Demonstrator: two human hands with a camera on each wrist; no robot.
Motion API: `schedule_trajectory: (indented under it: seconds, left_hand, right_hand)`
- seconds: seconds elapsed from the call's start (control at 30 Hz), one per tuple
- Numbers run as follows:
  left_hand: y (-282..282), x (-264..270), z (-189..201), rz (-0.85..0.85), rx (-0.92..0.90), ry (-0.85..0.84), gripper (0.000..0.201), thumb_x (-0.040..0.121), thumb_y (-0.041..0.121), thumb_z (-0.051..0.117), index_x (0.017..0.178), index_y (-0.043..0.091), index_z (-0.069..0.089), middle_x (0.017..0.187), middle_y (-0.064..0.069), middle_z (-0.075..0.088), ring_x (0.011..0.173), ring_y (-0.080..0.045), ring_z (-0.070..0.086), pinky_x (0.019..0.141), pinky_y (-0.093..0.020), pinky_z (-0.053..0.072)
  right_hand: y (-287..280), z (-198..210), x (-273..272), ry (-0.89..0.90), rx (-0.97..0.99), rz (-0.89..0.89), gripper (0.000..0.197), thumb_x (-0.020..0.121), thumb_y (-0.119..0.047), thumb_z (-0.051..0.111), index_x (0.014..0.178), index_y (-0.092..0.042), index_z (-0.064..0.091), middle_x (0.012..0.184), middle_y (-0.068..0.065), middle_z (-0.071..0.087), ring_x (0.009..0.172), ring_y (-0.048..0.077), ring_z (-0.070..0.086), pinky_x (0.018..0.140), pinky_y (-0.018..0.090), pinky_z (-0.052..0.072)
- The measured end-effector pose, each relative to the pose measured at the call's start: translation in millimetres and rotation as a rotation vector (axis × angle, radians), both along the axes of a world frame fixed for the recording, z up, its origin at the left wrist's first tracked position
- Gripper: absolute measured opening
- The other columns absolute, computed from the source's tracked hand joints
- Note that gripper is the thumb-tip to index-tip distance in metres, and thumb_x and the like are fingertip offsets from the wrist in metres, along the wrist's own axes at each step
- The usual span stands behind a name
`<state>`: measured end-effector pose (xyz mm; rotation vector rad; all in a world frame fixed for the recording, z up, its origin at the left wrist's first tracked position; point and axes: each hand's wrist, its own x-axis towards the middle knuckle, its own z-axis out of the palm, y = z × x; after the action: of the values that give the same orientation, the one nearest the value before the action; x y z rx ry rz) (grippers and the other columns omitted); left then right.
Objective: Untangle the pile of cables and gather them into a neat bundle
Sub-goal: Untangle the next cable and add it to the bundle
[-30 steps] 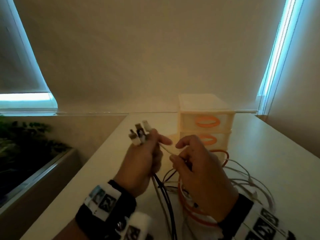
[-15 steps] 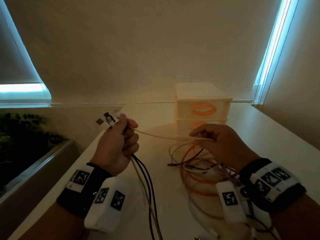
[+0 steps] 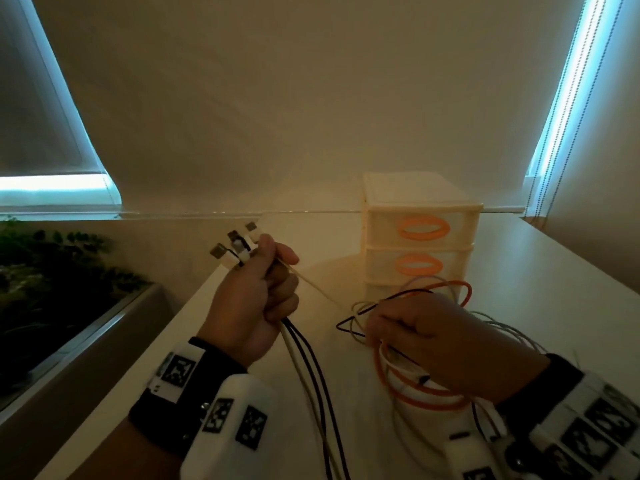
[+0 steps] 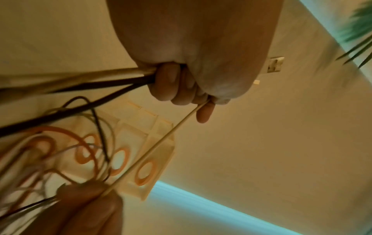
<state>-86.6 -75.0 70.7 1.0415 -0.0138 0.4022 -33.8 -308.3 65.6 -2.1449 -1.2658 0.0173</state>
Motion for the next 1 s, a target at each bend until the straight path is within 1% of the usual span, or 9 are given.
schedule_trajectory:
  seconds: [0.23,0.37,0.43,0.57,0.67,0.73,0.87,0.93,1.0]
  left_hand:
    - [22,2,3,0.088,-0.123,0.003,0.048,0.106,0.044,0.041,0.074,0.012,0.055,0.056,0.004,0.024,0.044,-0.008,0.023,0.037,-0.020,0.023]
    - [10,4,1,0.028,-0.107,-0.032,0.051,0.107,0.044,0.038,0.070,0.014,0.054,0.082,-0.005,0.061,0.083,-0.022,0.066,0.077,-0.034,0.052]
    - [9,1,8,-0.051,-0.219,-0.066,0.052,0.107,0.045,0.037,0.068,0.014,0.053,0.101,-0.011,0.071,0.109,-0.029,0.069,0.093,-0.042,0.055]
    - [12,-10,18,-0.165,-0.400,-0.042,0.046,0.104,0.043,0.044,0.067,0.017,0.053,0.083,0.001,0.070,0.084,-0.017,0.074,0.066,-0.030,0.061]
    - [4,-18,16,-0.377,-0.238,0.008,0.044,0.104,0.040,0.045,0.066,0.018,0.048,0.065,0.002,0.059,0.058,-0.013,0.064,0.054,-0.026,0.054]
    - [-16,-18,7,-0.562,-0.015,0.055,0.041,0.101,0.037,0.046,0.066,0.014,0.046,0.070,-0.010,0.066,0.062,-0.024,0.067,0.059,-0.032,0.056]
    - [-49,-13,-11,-0.779,0.145,0.167,0.043,0.104,0.033,0.044,0.069,0.008,0.049,0.124,-0.036,0.062,0.118,-0.046,0.062,0.102,-0.049,0.051]
    - [-50,-10,-12,-0.707,0.052,0.130,0.044,0.105,0.033,0.043,0.070,0.008,0.049,0.113,-0.029,0.067,0.114,-0.041,0.064,0.104,-0.048,0.050]
    - [-46,-8,-9,-0.588,-0.069,0.041,0.047,0.108,0.035,0.038,0.071,0.008,0.048,0.091,-0.018,0.067,0.091,-0.030,0.069,0.089,-0.041,0.057]
  right_hand:
    - [-21,0,31,-0.077,-0.020,-0.359,0.028,0.101,-0.038,0.048,0.080,-0.029,0.065,0.077,-0.007,0.068,0.070,0.008,0.063,0.067,0.033,0.055]
    - [-20,-8,27,-0.069,0.133,-0.326,0.019,0.099,-0.034,0.052,0.094,-0.038,0.070,0.076,-0.010,0.068,0.069,0.006,0.064,0.062,0.028,0.055]
    - [-16,-5,18,0.048,0.066,-0.166,0.018,0.099,-0.029,0.056,0.097,-0.039,0.071,0.082,-0.013,0.068,0.071,0.007,0.065,0.062,0.021,0.053]
    - [-17,3,18,0.056,-0.105,-0.150,0.018,0.098,-0.031,0.060,0.083,-0.034,0.071,0.085,-0.018,0.067,0.079,-0.001,0.063,0.067,0.016,0.051]
    - [-23,11,29,0.003,-0.026,-0.346,0.026,0.100,-0.034,0.054,0.077,-0.031,0.064,0.075,-0.011,0.066,0.069,-0.004,0.060,0.057,0.014,0.046]
    - [-20,13,28,-0.071,0.079,-0.448,0.028,0.101,-0.037,0.051,0.077,-0.026,0.060,0.072,-0.008,0.063,0.064,0.004,0.058,0.056,0.021,0.047]
    - [-2,11,6,-0.238,0.367,-0.438,0.026,0.100,-0.037,0.051,0.082,-0.020,0.061,0.068,-0.005,0.060,0.064,0.011,0.057,0.060,0.035,0.050]
    - [3,10,-6,-0.262,0.429,-0.260,0.024,0.099,-0.036,0.052,0.085,-0.020,0.062,0.067,-0.007,0.059,0.061,0.011,0.057,0.056,0.030,0.048]
    - [6,8,-15,-0.244,0.341,-0.071,0.023,0.100,-0.036,0.050,0.089,-0.021,0.064,0.073,-0.009,0.061,0.063,0.009,0.058,0.057,0.027,0.049]
